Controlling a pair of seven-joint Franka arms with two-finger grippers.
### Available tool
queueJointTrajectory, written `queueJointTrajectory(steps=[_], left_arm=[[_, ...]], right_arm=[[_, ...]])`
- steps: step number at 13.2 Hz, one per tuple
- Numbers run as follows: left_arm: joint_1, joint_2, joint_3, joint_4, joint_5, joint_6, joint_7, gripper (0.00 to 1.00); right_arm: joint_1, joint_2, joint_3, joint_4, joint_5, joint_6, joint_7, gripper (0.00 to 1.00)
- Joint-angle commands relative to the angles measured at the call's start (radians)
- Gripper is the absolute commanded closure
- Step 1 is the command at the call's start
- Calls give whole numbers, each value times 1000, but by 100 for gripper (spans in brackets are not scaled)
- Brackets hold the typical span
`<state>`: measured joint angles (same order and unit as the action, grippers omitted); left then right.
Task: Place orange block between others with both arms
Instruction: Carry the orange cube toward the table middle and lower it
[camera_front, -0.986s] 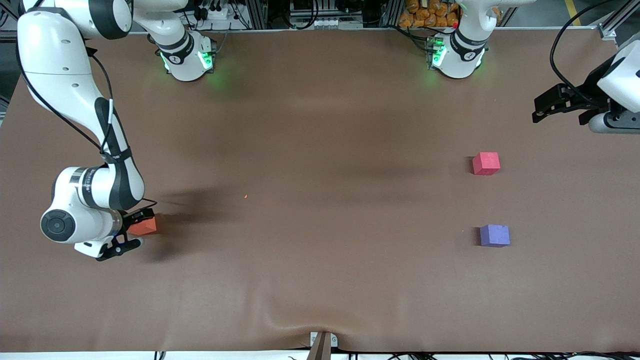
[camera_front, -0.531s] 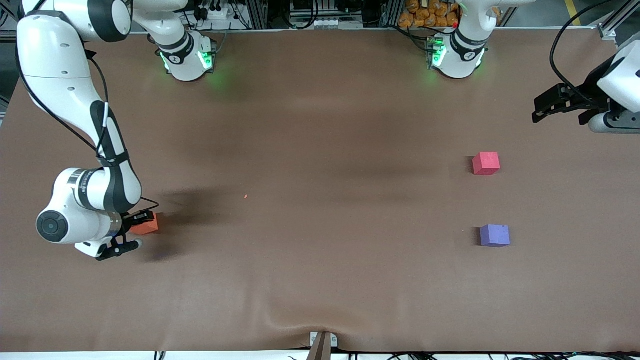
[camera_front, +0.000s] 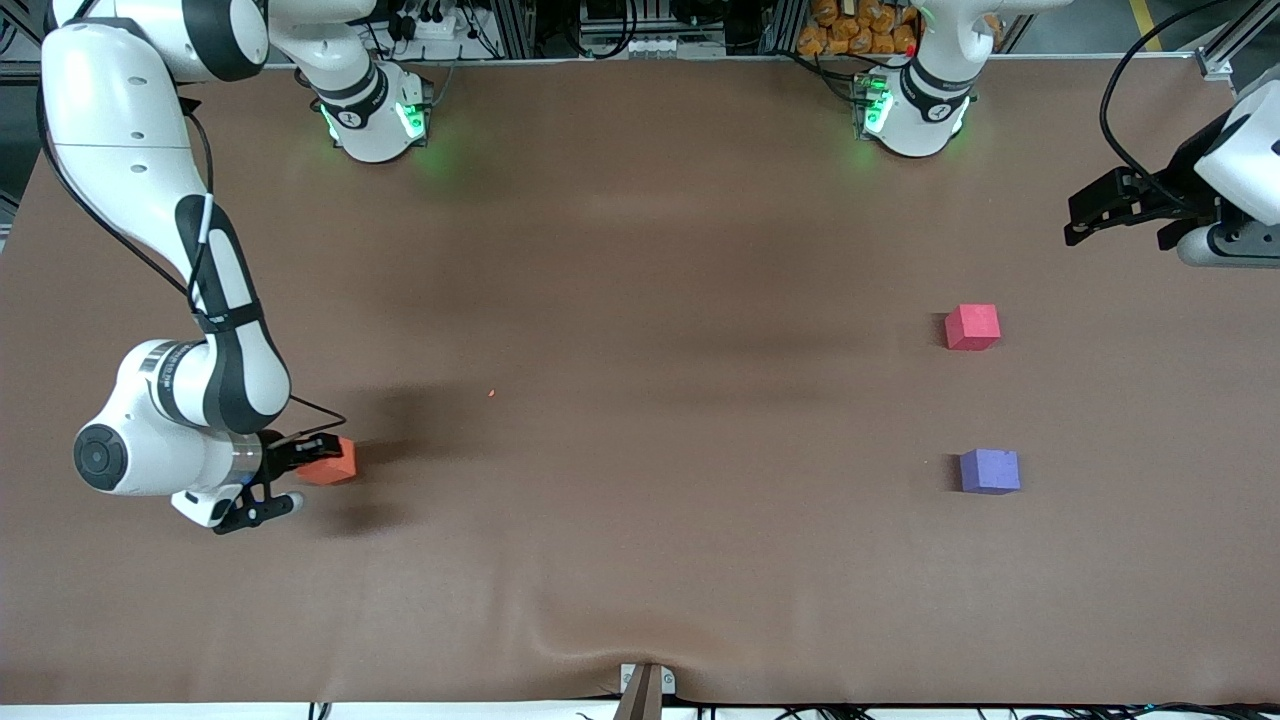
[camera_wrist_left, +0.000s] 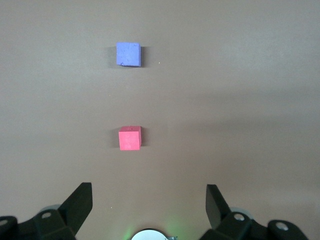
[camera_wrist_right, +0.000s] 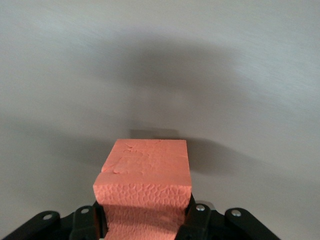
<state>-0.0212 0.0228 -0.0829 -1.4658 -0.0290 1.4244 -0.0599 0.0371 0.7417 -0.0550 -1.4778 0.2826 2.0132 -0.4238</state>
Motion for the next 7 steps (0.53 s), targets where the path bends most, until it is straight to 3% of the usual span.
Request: queueJointTrajectory(steps=[1,4,7], left_arm=[[9,2,-6,10,0,2,18,0],[10,2,-6,10,-3,2,18,0],[9,2,-6,10,-5,2,18,0]], right_arm=[[52,-2,21,13,97,-16,5,59],[144,-1,33,14,210,-10,155,59],[274,4,32,57,220,7,327,60]])
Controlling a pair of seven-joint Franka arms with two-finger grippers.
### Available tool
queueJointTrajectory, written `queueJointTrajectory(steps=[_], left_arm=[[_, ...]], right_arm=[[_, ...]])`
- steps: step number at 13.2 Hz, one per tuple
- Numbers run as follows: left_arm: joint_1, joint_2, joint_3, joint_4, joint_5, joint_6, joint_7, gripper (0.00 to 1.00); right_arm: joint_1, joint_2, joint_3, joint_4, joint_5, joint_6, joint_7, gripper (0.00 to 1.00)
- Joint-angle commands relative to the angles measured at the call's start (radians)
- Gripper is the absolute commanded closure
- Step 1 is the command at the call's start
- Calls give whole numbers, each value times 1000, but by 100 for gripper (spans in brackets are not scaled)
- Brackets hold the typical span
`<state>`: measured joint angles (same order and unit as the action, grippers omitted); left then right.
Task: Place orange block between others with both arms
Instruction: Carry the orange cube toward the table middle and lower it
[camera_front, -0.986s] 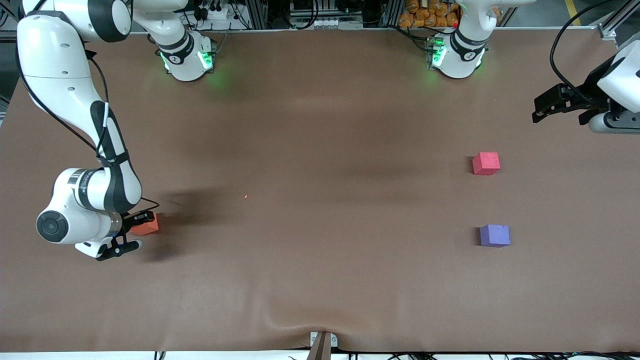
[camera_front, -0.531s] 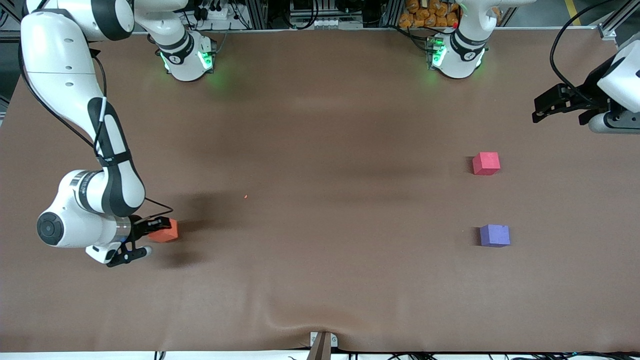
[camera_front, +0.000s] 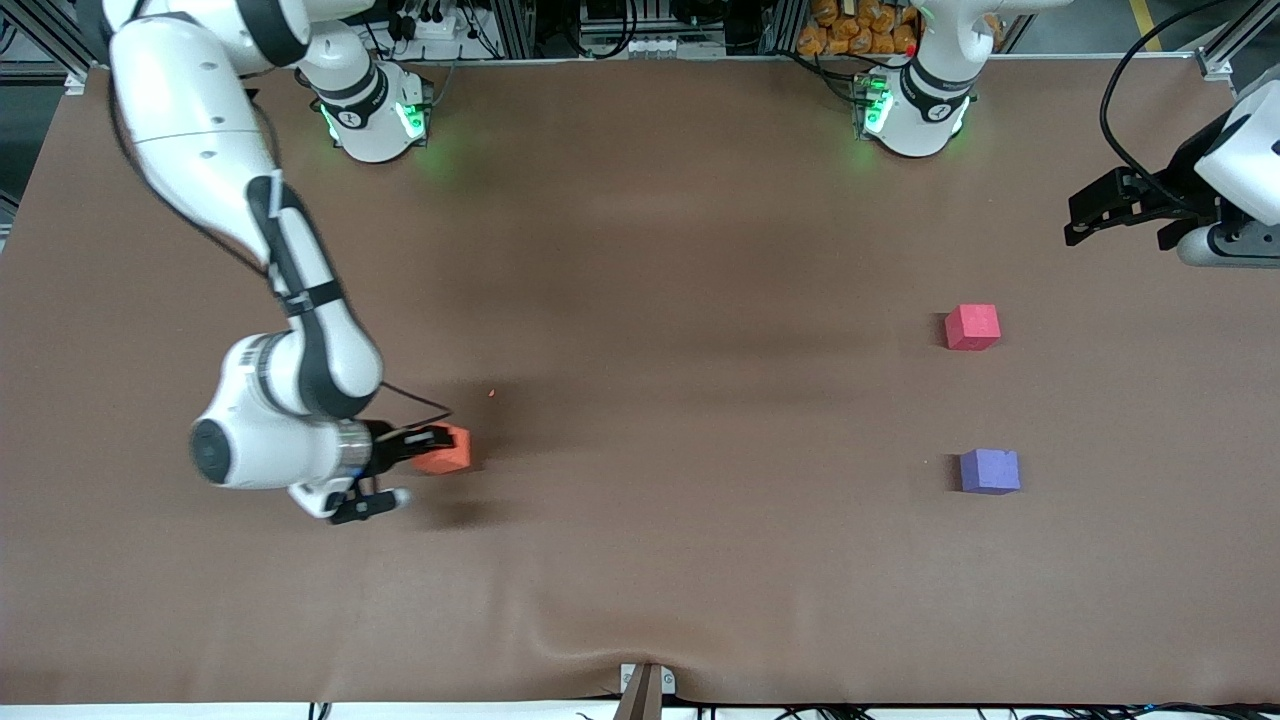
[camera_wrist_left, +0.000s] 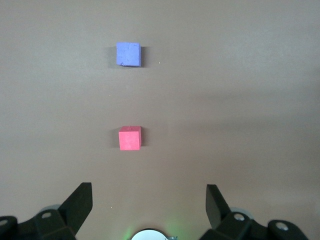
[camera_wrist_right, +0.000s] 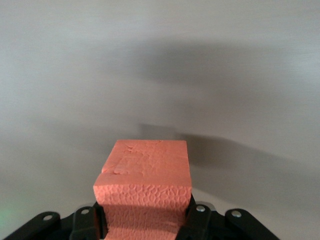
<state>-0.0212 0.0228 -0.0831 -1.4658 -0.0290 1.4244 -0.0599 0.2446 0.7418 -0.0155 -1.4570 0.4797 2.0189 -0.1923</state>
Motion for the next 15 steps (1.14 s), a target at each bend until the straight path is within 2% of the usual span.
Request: queueJointTrajectory(steps=[1,4,8,15], left_arm=[[9,2,-6,10,-5,2,18,0],[9,2,-6,10,-5,2,18,0],[9,2,-6,10,-5,2,18,0],[9,2,-6,10,-6,2,18,0]], right_arm=[[103,5,-8,44,25,35,158,60],[209,8,-8,44,25,110,351,60],[312,13,-8,44,25,158,490,60],[429,54,-8,44,25,225,625,56]])
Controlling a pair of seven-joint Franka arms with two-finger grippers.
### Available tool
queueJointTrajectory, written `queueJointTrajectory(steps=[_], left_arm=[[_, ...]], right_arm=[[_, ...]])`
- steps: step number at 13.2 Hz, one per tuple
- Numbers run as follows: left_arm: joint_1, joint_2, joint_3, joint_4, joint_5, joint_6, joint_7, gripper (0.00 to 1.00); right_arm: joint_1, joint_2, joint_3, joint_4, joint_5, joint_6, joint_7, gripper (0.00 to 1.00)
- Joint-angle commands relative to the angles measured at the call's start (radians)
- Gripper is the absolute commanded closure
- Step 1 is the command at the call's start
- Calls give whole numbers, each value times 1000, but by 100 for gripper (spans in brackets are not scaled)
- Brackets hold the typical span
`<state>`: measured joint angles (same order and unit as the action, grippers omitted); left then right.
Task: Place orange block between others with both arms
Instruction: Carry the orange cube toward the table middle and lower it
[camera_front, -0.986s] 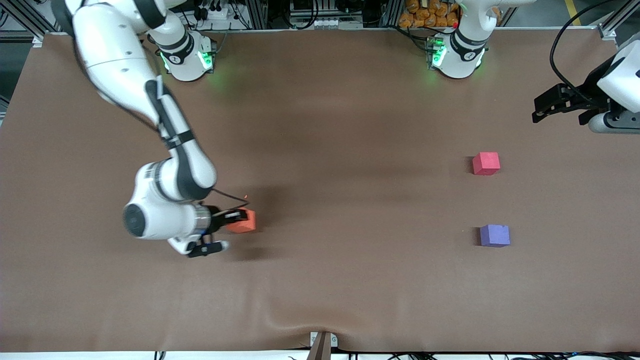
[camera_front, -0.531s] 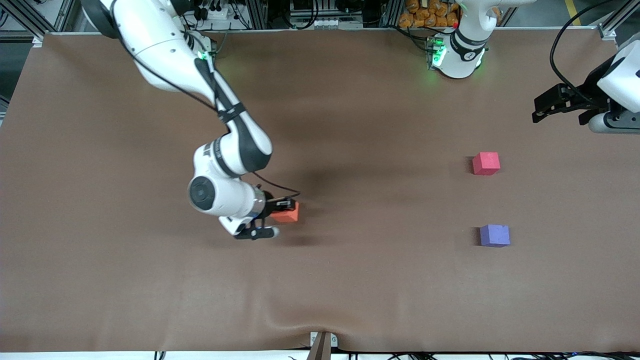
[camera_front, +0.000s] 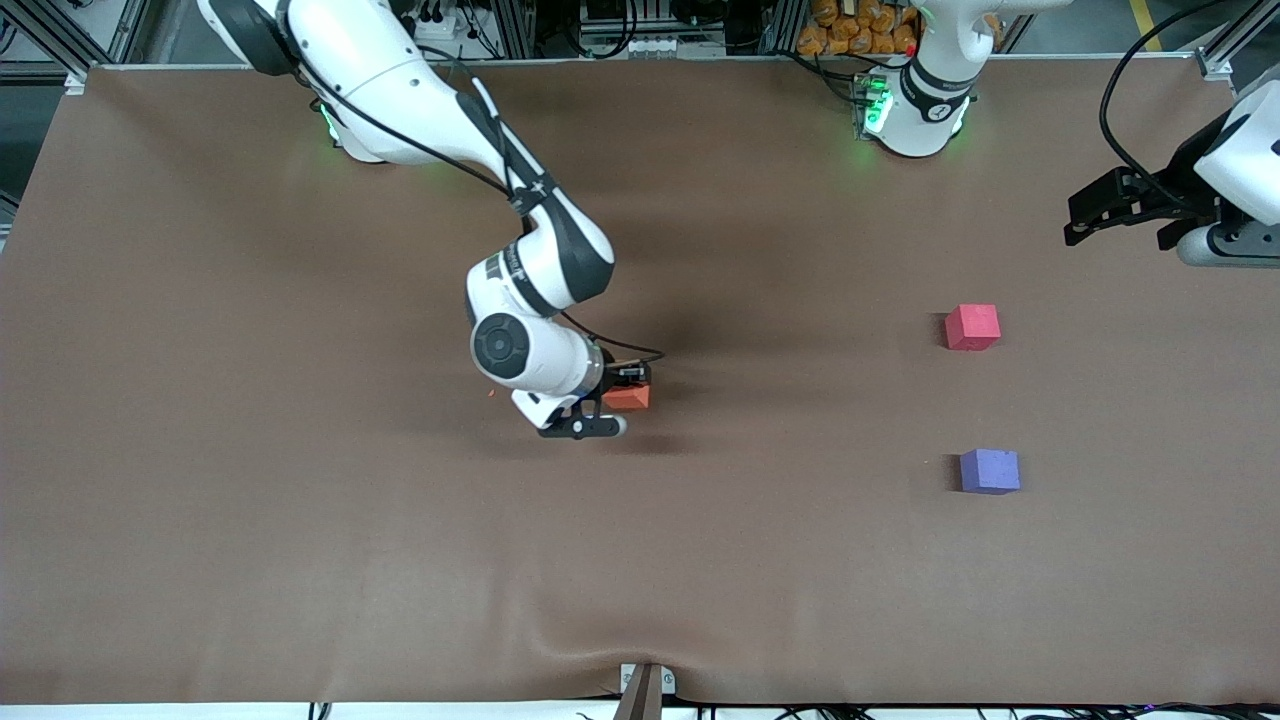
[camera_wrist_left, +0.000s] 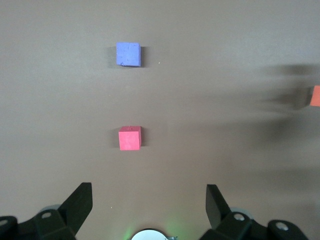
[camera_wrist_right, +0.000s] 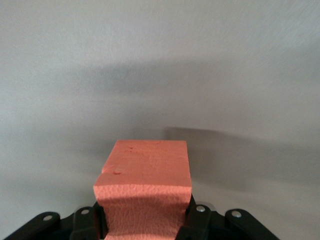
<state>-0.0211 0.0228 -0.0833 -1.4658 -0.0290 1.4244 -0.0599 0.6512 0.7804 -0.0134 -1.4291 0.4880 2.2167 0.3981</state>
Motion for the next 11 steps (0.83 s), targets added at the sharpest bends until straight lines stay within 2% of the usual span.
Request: queueJointTrajectory(steps=[1,4,5,6,8,11], left_arm=[[9,2,-6,10,-6,2,18,0],[9,2,-6,10,-6,2,18,0],[9,2,-6,9,-6,2,18,0],[9,2,-6,9,-6,2,18,0],[9,2,-6,10,-6,2,18,0],[9,2,-6,10,-6,2,18,0]], right_arm=[[30,22,-10,16,17,34,36,56],[44,30,-10,16,15,35,35,51],[45,30,-10,16,14,35,35,46],[47,30,-10,16,14,35,35,38],[47,30,-11,16,9,35,35,0],[31,25,-13,18,7,34,30,0]])
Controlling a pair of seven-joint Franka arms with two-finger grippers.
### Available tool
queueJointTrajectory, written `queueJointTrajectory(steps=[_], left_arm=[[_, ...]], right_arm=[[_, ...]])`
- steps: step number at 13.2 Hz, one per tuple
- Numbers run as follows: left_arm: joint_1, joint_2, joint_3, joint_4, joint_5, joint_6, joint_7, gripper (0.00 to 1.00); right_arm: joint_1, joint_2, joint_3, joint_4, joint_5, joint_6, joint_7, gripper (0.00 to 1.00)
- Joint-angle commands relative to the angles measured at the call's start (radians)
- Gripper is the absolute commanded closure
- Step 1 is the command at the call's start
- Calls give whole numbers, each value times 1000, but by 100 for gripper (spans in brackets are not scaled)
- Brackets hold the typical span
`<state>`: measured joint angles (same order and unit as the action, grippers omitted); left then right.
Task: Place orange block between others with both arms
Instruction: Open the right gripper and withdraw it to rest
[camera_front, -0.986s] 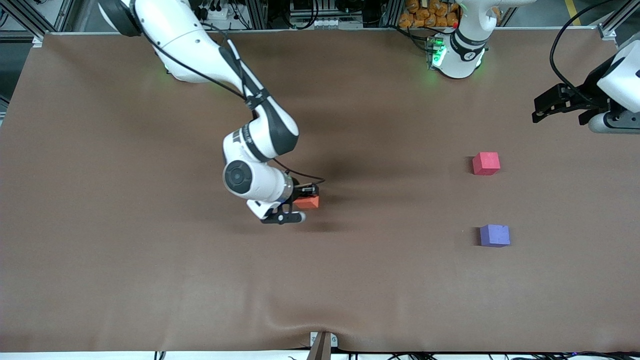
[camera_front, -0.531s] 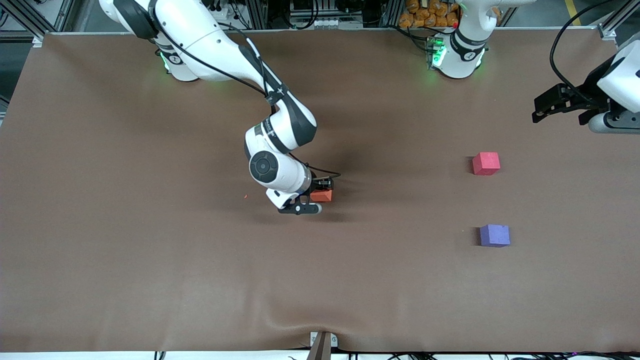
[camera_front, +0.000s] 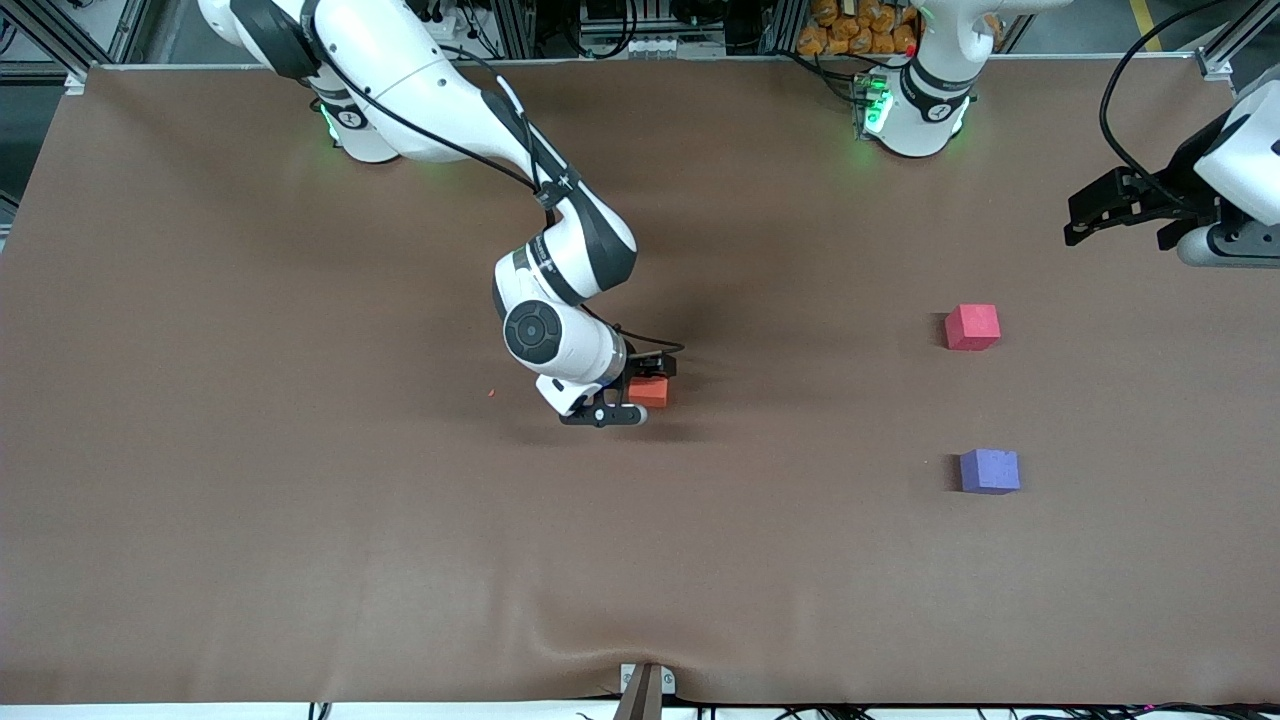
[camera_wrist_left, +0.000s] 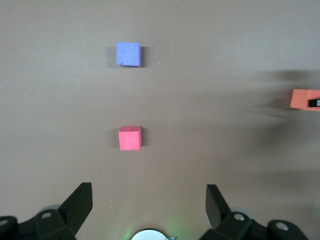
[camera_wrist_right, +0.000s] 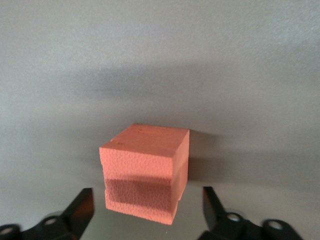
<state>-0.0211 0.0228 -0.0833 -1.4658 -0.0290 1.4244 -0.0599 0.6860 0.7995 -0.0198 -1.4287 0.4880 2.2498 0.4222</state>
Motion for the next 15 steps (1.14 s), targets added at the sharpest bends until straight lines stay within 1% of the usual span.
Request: queueJointTrajectory(steps=[1,3,4,6,8,9,10,12,14,15], left_arm=[[9,2,-6,9,-6,2,18,0],[9,2,-4,9,-6,2,18,0],[9,2,-6,10,-6,2,18,0],[9,2,-6,9,-6,2,18,0],[9,2,-6,9,-6,2,18,0],[9,2,-6,9,-6,2,18,0],[9,2,-6,9,-6,2,18,0],[7,2,-6,9,-6,2,18,0],[9,2,-6,9,-6,2,18,0],[10,2,-4,9,-6,2,18,0]], right_arm=[[-9,1,-9,17,7,-1,4,0],[-35,-12,-14,39,-2,-15,3,0],[-55,-20,-14,43,-2,-45,3,0],[-120,-34,-22,83,-3,-189,3,0],[-193,-37,-41,167,-12,-394,4,0],[-206,-39,-64,212,-49,-477,3,0],[-204,-43,-86,246,-112,-540,3,0],[-204,-83,-92,264,-227,-630,3,0],[-207,-141,-103,264,-284,-670,-5,0],[-207,-167,-120,264,-295,-687,-5,0]])
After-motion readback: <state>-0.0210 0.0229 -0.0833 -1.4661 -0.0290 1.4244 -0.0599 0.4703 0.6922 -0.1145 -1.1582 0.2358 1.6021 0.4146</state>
